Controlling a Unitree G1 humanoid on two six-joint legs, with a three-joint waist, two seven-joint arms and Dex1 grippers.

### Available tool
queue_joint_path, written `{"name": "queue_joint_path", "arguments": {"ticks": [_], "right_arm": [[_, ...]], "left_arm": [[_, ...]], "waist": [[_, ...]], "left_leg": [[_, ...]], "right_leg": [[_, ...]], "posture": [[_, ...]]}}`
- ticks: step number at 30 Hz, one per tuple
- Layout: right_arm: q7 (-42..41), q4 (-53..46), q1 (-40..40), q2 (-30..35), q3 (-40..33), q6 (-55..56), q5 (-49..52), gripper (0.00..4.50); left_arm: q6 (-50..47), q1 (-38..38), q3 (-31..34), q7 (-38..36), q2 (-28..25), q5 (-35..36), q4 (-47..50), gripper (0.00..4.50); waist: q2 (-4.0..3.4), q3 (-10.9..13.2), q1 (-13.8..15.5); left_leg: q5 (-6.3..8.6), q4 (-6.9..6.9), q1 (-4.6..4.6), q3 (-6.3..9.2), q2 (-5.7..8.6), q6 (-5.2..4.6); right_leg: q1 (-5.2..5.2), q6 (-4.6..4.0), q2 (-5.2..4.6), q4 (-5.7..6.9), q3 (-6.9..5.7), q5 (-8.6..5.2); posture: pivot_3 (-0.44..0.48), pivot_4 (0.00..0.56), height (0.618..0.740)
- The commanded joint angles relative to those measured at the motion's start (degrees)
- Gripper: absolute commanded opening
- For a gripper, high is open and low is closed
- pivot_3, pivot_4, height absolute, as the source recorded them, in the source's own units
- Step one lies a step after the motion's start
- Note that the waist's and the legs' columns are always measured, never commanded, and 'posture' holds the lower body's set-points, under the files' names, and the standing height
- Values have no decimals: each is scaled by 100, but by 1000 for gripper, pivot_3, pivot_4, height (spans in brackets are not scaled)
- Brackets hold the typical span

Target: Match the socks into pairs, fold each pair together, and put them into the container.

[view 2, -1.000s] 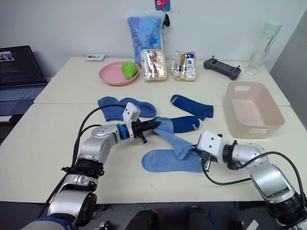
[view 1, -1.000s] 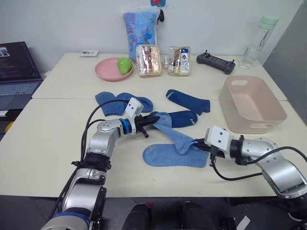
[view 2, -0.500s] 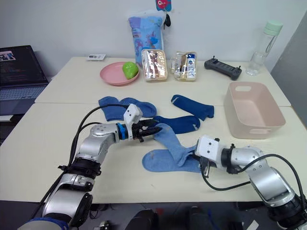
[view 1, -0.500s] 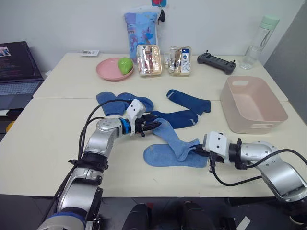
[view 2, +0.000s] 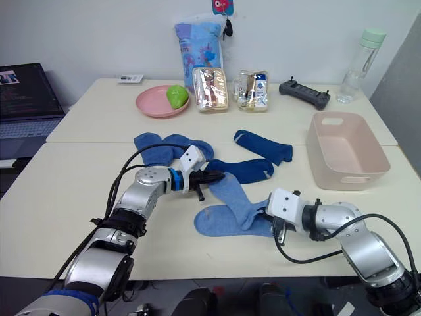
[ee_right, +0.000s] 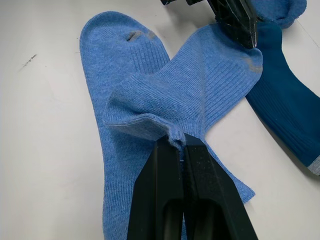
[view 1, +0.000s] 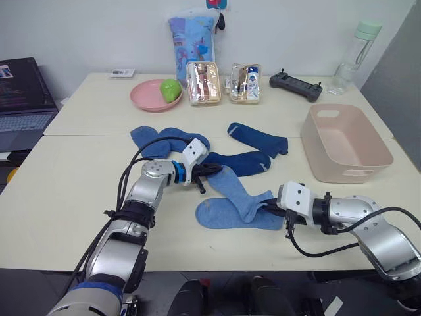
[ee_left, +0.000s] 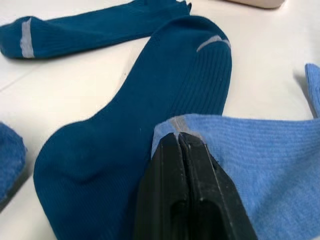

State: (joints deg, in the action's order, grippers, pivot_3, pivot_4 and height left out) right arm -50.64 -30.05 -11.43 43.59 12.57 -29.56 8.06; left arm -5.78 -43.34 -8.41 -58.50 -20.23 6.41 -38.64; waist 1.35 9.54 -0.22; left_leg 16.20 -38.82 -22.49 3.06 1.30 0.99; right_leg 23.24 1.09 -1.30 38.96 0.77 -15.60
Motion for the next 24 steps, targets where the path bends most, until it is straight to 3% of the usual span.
{"name": "queue_joint_path", "arguments": {"ticks": [1,8,11,16,24], "right_arm": [[37,-178,-19,-13,-72,27,41,0],[6,-128,-67,-9,-77,83,38,0],[-1,-102,-86,-27,-47,92,33,0],[1,-86,-77,-26,-45,101,22,0],[33,-132,-15,-20,-53,97,0,0]], "left_arm": [[13,-40,195,-75,-127,113,152,13],[182,34,277,-148,-239,91,284,13],[91,115,270,-304,-194,192,416,582],[160,126,188,1,-101,-44,334,2124],[205,26,75,40,-89,-243,94,2124]], "waist": [[0,0,-1],[0,0,2],[0,0,1],[0,0,4],[0,0,1]], "left_leg": [[0,0,0,0,0,0],[0,0,0,0,0,0],[0,0,0,1,0,0],[0,-1,0,1,0,0],[0,-1,0,0,0,0]], "right_leg": [[0,0,0,0,0,0],[0,0,0,0,0,0],[0,0,0,0,-1,0],[0,0,0,0,0,0],[0,0,0,0,0,0]], "posture": [[0,150,740],[0,150,740],[0,150,740],[0,150,740],[0,150,740]]}}
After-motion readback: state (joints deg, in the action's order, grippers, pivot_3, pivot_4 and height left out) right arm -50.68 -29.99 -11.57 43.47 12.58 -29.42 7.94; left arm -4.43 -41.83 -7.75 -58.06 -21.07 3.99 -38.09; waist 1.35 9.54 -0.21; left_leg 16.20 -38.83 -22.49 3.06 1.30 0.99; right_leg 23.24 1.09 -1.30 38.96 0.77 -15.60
